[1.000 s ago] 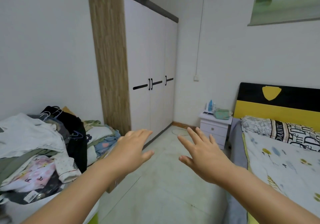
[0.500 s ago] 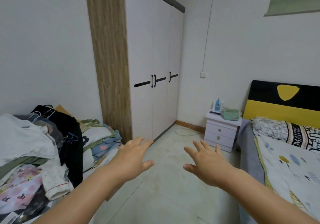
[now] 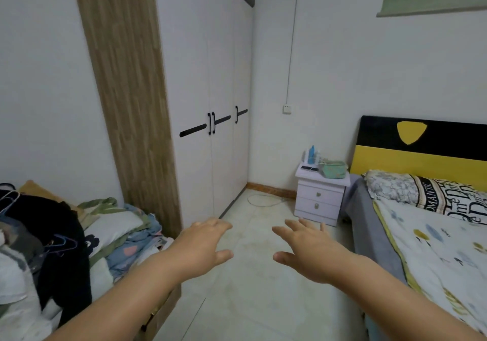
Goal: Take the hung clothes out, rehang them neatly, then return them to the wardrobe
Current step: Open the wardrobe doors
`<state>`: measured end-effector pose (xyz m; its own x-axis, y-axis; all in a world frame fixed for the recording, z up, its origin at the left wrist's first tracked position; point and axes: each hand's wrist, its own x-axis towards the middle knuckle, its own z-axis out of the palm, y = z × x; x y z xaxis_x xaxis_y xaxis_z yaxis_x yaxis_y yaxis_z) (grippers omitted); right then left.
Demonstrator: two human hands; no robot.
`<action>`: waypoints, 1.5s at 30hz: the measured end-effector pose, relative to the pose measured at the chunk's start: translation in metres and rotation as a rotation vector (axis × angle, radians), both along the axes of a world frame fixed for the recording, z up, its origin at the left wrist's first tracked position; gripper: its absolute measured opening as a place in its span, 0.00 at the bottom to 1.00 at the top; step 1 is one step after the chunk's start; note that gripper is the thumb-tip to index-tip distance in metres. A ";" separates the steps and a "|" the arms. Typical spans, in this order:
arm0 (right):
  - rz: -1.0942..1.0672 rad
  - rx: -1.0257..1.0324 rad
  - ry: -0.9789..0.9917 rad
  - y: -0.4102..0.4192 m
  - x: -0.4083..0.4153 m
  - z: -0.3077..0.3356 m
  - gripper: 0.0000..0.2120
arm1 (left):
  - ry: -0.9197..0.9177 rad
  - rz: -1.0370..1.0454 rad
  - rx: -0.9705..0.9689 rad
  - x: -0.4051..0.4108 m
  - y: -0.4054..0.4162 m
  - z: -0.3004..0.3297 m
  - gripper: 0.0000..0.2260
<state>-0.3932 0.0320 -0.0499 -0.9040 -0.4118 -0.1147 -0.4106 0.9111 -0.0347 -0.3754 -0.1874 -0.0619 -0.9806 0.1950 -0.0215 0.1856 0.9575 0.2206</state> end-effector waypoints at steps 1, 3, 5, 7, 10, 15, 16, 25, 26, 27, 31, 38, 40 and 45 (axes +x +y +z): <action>0.002 0.003 0.006 -0.001 -0.011 -0.001 0.29 | -0.005 -0.005 0.008 -0.011 -0.002 -0.002 0.28; 0.006 0.003 0.009 -0.002 -0.035 -0.002 0.28 | -0.018 -0.015 0.017 -0.036 -0.004 -0.007 0.28; 0.010 -0.007 -0.004 -0.001 -0.063 -0.004 0.29 | -0.042 -0.017 0.027 -0.065 -0.004 -0.012 0.29; 0.005 -0.017 -0.021 0.002 -0.090 -0.004 0.30 | -0.072 -0.014 0.031 -0.093 0.000 -0.014 0.29; 0.005 -0.024 -0.021 0.014 -0.140 -0.002 0.30 | -0.068 -0.001 0.023 -0.145 0.012 -0.012 0.29; 0.001 -0.005 -0.006 0.038 -0.228 0.004 0.29 | -0.023 0.009 0.043 -0.229 0.036 0.001 0.29; 0.005 -0.003 -0.004 0.040 -0.245 0.004 0.28 | -0.018 0.011 0.043 -0.242 0.039 0.002 0.29; 0.062 -0.085 0.018 0.020 -0.389 0.005 0.25 | -0.061 0.041 -0.012 -0.369 0.022 0.008 0.25; 0.065 -0.083 0.024 0.016 -0.407 0.004 0.25 | -0.062 0.046 -0.015 -0.386 0.017 0.007 0.26; 0.069 -0.084 0.031 0.011 -0.424 0.003 0.25 | -0.062 0.050 -0.016 -0.403 0.011 0.006 0.26; 0.084 -0.105 0.043 -0.011 -0.490 0.004 0.27 | -0.044 0.064 0.004 -0.472 -0.017 0.008 0.27; 0.096 -0.138 0.062 -0.039 -0.598 0.009 0.28 | -0.014 0.095 -0.007 -0.589 -0.043 0.015 0.25; 0.108 -0.134 0.053 -0.040 -0.628 0.004 0.28 | -0.022 0.092 -0.006 -0.618 -0.043 0.011 0.25; 0.143 -0.112 0.022 -0.034 -0.712 -0.007 0.28 | -0.017 0.134 -0.008 -0.692 -0.035 0.001 0.26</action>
<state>-1.1053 -0.0020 -0.0574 -0.8371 -0.5454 -0.0420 -0.5374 0.8344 -0.1224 -1.0671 -0.2225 -0.0614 -0.9973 0.0620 -0.0395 0.0522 0.9752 0.2149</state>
